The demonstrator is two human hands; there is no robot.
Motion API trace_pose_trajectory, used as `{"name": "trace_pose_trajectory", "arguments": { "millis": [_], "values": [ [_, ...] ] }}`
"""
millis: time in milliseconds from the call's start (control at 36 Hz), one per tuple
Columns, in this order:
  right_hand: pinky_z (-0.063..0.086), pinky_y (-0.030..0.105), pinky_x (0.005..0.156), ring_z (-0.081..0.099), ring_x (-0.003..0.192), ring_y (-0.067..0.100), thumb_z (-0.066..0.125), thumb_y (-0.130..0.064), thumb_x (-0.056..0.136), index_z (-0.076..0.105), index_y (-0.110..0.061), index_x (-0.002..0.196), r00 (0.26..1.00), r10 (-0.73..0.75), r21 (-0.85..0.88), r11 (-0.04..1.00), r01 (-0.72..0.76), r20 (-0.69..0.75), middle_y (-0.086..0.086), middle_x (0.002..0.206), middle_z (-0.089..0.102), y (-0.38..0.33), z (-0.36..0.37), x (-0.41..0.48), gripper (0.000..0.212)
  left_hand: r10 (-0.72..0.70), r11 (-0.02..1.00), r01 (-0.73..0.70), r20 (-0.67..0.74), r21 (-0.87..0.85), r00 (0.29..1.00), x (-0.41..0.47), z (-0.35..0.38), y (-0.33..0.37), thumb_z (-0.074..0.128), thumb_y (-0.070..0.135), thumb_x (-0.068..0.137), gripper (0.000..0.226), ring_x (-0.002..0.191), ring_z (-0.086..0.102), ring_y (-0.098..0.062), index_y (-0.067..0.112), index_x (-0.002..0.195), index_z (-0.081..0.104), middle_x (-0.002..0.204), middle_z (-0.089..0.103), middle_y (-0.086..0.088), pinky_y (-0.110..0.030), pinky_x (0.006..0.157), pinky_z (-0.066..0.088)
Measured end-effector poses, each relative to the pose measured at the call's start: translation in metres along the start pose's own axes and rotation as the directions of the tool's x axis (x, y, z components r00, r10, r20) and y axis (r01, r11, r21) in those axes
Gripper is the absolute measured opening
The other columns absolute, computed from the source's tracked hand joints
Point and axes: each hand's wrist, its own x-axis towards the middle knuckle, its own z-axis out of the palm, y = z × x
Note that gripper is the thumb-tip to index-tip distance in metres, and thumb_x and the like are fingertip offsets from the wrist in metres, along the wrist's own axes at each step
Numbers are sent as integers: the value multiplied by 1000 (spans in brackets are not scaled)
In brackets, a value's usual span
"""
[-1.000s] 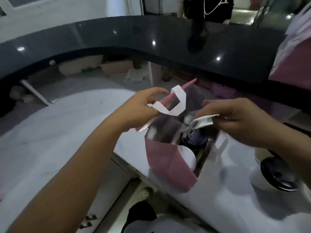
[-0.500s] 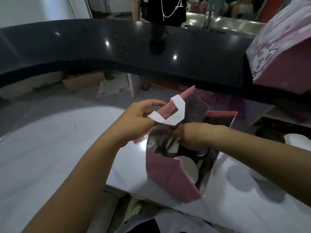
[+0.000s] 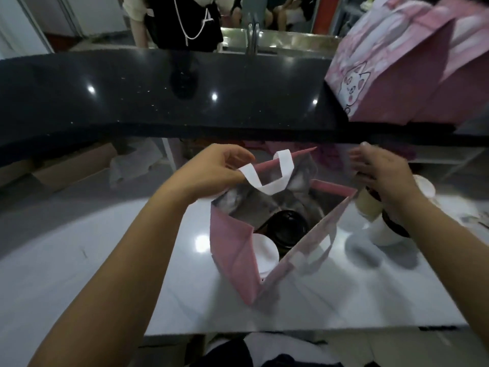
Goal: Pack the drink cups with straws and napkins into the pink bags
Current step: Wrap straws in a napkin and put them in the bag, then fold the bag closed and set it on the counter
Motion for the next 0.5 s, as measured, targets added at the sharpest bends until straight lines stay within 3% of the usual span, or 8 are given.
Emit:
{"name": "trace_pose_trajectory", "arguments": {
  "millis": [56, 111, 194, 250, 306, 389, 500],
  "values": [
    [48, 35, 79, 62, 109, 18, 39, -55, 101, 70, -20, 109, 961, 263, 114, 955, -272, 89, 6, 121, 68, 29, -7, -8, 48, 4, 999, -7, 54, 45, 999, -7, 2, -1, 79, 64, 69, 49, 104, 62, 0, 50, 113, 62, 112, 65, 23, -34, 91, 53],
    [49, 35, 78, 61, 109, 20, 32, -63, 99, 71, -17, 117, 915, 354, 167, 907, -386, 192, 5, 127, 67, 57, -10, -25, 64, 6, 998, -11, 84, 54, 996, -21, 5, -7, 71, 81, 54, 70, 109, 52, 8, 61, 118, 53, 121, 55, 30, -30, 93, 44],
    [54, 31, 75, 70, 101, 22, 29, -64, 99, 80, -13, 100, 910, 349, 259, 879, -401, 224, 3, 119, 73, 87, -6, -48, 72, 70, 998, -70, 48, 2, 996, -47, 8, -24, 75, 81, 58, 80, 115, 38, 24, 71, 129, 40, 128, 42, 46, -20, 92, 34],
    [55, 32, 73, 72, 94, 22, 28, -61, 100, 81, -10, 93, 919, 338, 327, 861, -389, 202, 7, 112, 75, 97, 0, -58, 74, 85, 996, -85, -6, -28, 996, -65, 9, -37, 80, 73, 65, 84, 119, 34, 26, 71, 135, 34, 130, 35, 55, -25, 99, 34],
    [51, 35, 72, 67, 84, 25, 31, -61, 99, 77, -8, 93, 922, 347, 390, 836, -387, 170, 12, 99, 73, 99, 8, -64, 71, 58, 995, -62, -51, -80, 997, -81, 11, -47, 79, 76, 61, 88, 127, 37, 13, 72, 136, 32, 134, 33, 55, -35, 106, 33],
    [45, 36, 75, 66, 72, 14, 26, -63, 100, 76, -16, 78, 922, 357, 399, 832, -386, 148, 5, 78, 71, 101, 21, -72, 71, 16, 978, -39, -115, -206, 993, -102, 10, -59, 78, 78, 55, 92, 138, 39, -3, 70, 136, 36, 145, 37, 42, -33, 106, 35],
    [46, 42, 97, 66, 98, 18, 22, -66, 99, 74, -12, 101, 926, 359, 344, 861, -375, 113, 9, 100, 75, 100, 34, -84, 76, -57, 918, -11, -160, -397, 986, -126, 13, -85, 79, 66, 62, 87, 128, 45, 16, 66, 138, 36, 140, 46, 40, -27, 100, 40]
  ]
}}
